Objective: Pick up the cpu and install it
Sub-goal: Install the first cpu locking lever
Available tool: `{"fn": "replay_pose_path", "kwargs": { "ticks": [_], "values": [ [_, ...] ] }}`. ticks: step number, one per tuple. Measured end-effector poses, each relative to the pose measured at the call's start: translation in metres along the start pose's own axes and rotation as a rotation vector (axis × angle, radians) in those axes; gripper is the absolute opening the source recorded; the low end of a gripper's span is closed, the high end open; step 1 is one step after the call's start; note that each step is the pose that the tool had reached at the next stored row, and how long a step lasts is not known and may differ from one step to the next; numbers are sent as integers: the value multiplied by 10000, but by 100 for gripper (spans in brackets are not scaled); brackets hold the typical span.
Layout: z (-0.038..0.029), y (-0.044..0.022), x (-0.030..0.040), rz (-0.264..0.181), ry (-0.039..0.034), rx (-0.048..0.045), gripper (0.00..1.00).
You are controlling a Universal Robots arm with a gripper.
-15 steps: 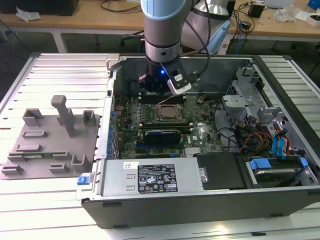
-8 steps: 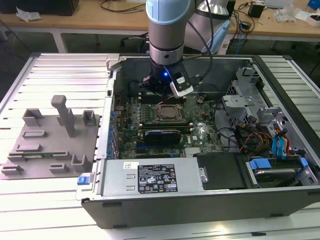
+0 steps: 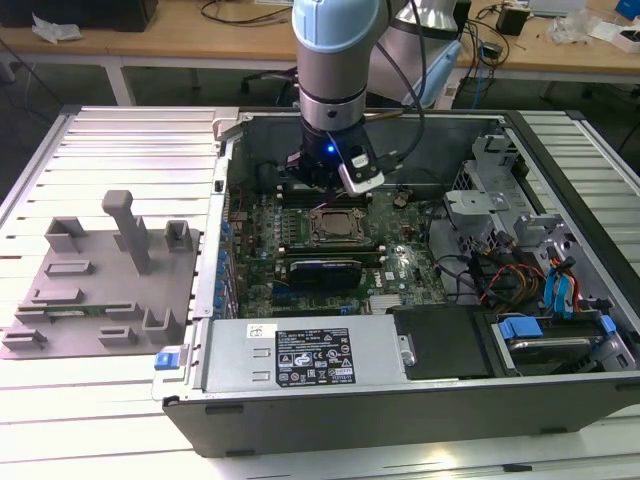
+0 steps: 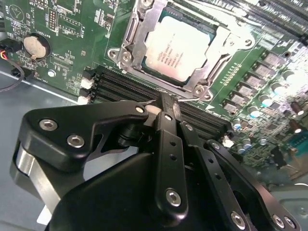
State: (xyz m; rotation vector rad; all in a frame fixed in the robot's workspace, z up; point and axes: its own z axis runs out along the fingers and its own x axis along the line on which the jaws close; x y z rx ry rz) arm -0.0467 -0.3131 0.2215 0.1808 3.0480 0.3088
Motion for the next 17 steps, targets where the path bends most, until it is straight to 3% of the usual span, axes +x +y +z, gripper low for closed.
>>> {"fn": "replay_pose_path", "kwargs": {
  "ticks": [8,17],
  "values": [
    [52,58,-2,393,-87,59,11],
    [121,47,-15,1551,-328,144,11]
  ]
}}
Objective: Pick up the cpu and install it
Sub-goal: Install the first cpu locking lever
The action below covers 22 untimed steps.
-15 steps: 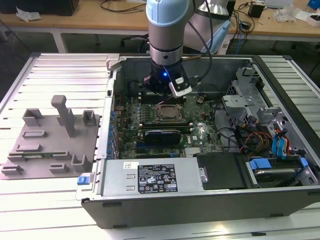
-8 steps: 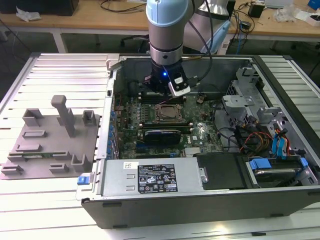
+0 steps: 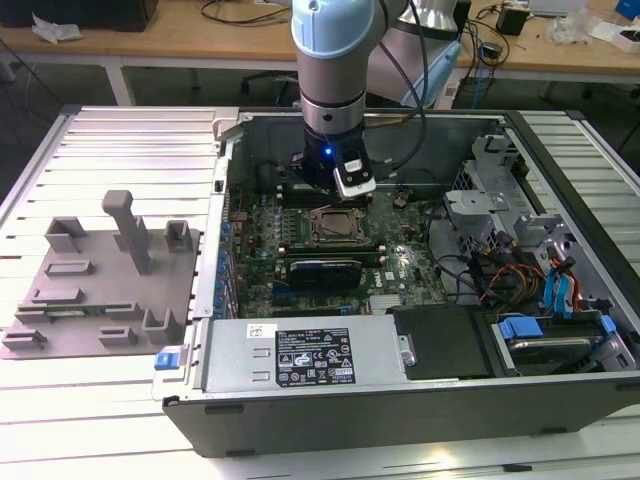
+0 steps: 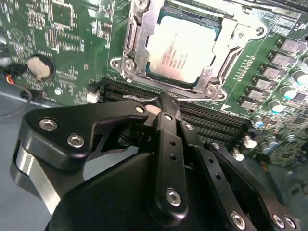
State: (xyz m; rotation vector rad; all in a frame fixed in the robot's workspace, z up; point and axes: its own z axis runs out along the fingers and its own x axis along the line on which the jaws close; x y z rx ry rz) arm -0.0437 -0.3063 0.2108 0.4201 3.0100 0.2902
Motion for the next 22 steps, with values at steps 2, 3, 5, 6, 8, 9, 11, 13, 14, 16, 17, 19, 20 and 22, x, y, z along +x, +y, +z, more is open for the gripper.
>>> {"fn": "replay_pose_path", "kwargs": {
  "ticks": [2,3,5,6,8,9,11,13,14,16,17,19,20,22],
  "values": [
    [15,1,0,283,-57,19,11],
    [16,5,2,301,-62,24,11],
    [17,6,1,306,-63,23,11],
    [17,7,1,362,-77,28,11],
    [17,7,1,799,-165,57,11],
    [17,6,1,1031,-213,75,11],
    [16,7,1,1165,-244,95,11],
    [15,11,3,1255,-263,104,11],
    [15,15,6,1304,-274,106,11],
    [14,23,11,1362,-285,109,11],
    [14,31,18,1407,-295,112,11],
    [14,45,31,1492,-312,118,11],
    [15,51,36,1516,-317,121,11],
    [17,62,46,1561,-326,123,11]
  ]
}}
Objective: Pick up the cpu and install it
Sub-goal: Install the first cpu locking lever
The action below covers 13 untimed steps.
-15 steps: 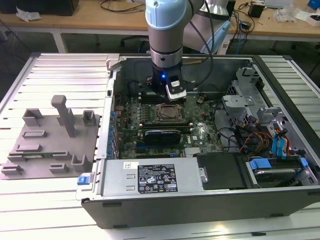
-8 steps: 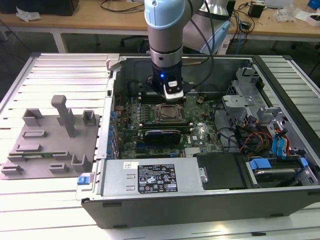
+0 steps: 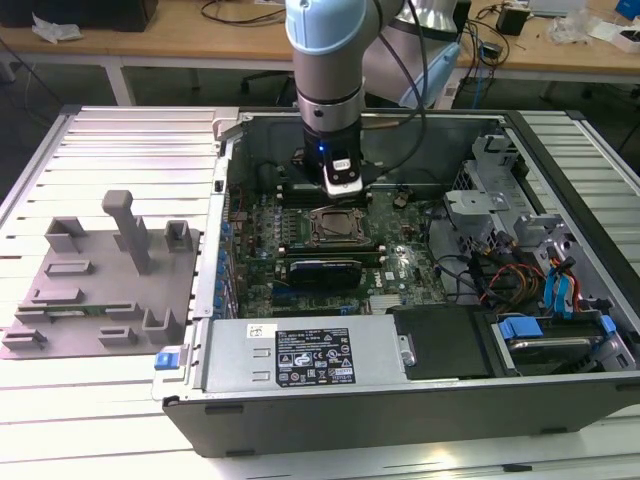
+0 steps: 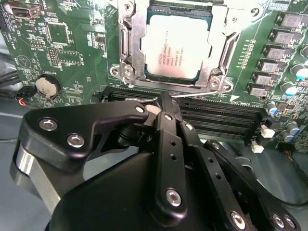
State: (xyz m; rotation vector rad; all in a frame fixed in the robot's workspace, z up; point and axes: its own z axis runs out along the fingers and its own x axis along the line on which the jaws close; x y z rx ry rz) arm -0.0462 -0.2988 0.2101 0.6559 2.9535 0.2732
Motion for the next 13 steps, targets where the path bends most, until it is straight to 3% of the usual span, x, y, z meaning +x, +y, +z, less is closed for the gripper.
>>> {"fn": "replay_pose_path", "kwargs": {
  "ticks": [4,13],
  "values": [
    [5,31,18,86,-16,4,11],
    [56,23,16,349,-98,49,11]
  ]
}}
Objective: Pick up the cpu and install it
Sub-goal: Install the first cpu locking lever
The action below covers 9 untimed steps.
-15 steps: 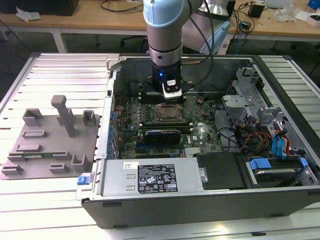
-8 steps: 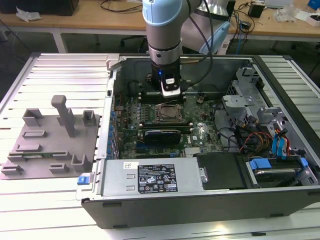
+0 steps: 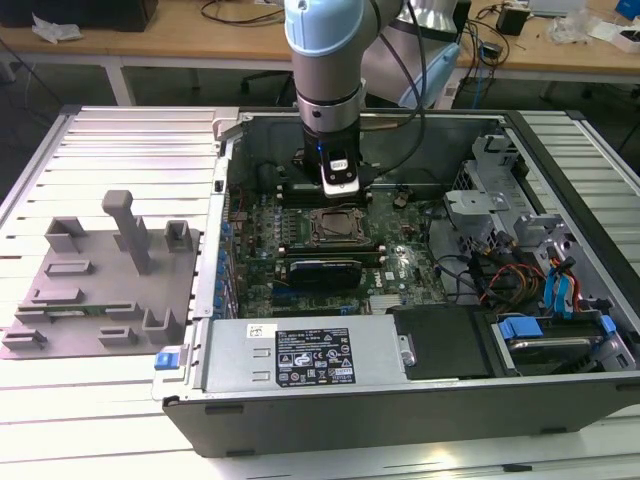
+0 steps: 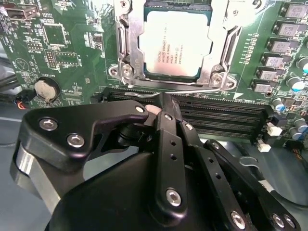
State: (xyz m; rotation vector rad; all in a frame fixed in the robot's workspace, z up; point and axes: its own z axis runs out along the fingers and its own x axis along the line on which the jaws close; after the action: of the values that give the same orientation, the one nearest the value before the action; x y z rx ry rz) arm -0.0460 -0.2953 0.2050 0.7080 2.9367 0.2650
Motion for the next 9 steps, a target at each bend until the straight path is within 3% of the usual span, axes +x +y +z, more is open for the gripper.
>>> {"fn": "replay_pose_path", "kwargs": {
  "ticks": [9],
  "values": [
    [49,9,-34,201,-62,60,11]
  ]
}}
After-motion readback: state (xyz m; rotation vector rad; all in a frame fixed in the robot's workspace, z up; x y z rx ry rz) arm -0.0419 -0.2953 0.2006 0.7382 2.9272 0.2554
